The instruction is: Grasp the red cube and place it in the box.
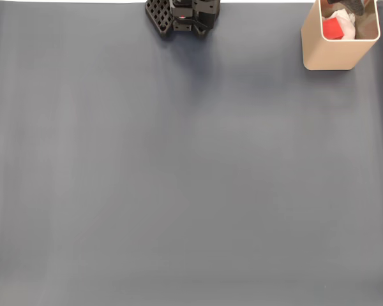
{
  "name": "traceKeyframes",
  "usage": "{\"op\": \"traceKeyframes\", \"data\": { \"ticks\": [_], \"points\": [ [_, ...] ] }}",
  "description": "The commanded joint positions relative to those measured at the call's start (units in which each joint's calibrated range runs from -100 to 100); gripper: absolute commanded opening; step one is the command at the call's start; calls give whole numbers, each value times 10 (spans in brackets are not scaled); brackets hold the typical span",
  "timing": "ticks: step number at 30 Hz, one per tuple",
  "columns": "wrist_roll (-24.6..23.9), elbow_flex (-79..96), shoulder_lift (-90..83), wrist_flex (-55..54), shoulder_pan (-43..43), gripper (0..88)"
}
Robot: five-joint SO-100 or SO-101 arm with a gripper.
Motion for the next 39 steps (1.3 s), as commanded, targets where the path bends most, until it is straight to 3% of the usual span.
{"op": "traceKeyframes", "data": {
  "ticks": [1, 18, 21, 31, 39],
  "points": [
    [2, -3, -20, -8, -7, 392],
    [0, 5, -23, -17, -3, 384],
    [0, 5, -23, -23, 1, 342],
    [-2, 5, -37, -25, 55, 7],
    [4, 7, -46, -22, 139, 0]
  ]
}}
